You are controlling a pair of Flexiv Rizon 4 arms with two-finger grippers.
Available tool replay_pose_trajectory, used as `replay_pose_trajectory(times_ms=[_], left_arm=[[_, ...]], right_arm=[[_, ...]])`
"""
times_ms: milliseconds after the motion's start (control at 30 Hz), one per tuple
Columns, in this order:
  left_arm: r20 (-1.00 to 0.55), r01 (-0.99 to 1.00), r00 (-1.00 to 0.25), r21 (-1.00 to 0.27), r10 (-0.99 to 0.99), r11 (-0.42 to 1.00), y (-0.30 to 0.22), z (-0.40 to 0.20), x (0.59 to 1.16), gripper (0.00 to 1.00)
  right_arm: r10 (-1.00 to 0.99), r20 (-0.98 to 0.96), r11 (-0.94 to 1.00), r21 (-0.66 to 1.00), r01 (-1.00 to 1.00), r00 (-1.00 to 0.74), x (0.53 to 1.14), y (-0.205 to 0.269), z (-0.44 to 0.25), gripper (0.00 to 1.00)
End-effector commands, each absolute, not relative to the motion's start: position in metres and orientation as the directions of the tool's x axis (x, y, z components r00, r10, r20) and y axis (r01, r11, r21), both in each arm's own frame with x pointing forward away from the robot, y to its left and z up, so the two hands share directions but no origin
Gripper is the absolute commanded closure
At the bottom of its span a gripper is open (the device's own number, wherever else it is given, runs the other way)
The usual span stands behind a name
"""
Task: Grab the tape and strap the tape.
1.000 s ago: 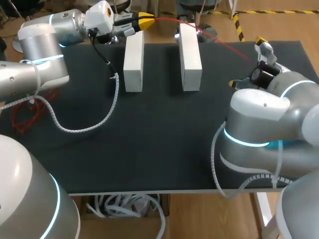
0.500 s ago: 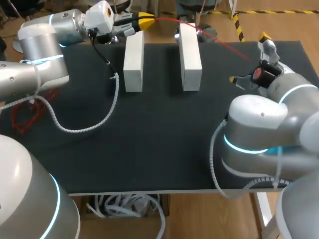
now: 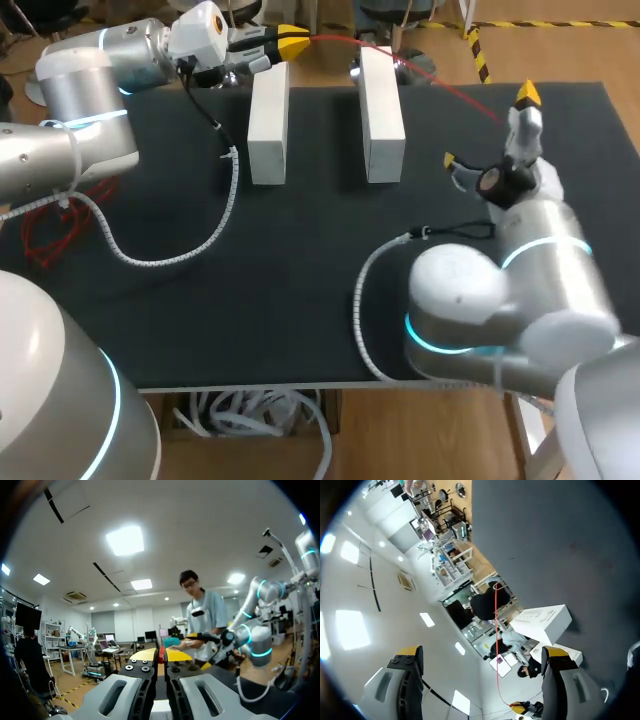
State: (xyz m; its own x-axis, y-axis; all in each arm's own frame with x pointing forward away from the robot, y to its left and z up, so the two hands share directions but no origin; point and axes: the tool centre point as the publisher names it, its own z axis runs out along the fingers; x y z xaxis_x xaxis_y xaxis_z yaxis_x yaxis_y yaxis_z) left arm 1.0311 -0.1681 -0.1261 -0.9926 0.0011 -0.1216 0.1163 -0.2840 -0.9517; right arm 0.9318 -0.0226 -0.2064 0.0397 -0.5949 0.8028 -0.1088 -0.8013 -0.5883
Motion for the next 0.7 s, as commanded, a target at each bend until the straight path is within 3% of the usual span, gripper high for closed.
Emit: replay_pose_trajectory(times_ms=[33, 467, 700], left_arm=[[-0.121, 0.115, -0.993, -0.952, 0.004, -0.285, -0.168, -0.127, 1.032, 1.0], [-0.121, 0.115, -0.993, -0.952, 0.004, -0.285, -0.168, -0.127, 1.032, 1.0], [-0.121, 0.115, -0.993, -0.952, 0.004, -0.285, -0.168, -0.127, 1.032, 1.0]], right_arm=[[-0.486, 0.815, -0.817, -0.552, -0.167, -0.314, 0.942, -0.004, -0.205, 0.0], [-0.43, 0.9, -0.869, -0.434, -0.238, -0.073, 0.95, -0.011, -0.21, 0.0], [-0.413, 0.906, -0.903, -0.393, -0.176, 0.096, 0.95, -0.01, -0.213, 0.0]])
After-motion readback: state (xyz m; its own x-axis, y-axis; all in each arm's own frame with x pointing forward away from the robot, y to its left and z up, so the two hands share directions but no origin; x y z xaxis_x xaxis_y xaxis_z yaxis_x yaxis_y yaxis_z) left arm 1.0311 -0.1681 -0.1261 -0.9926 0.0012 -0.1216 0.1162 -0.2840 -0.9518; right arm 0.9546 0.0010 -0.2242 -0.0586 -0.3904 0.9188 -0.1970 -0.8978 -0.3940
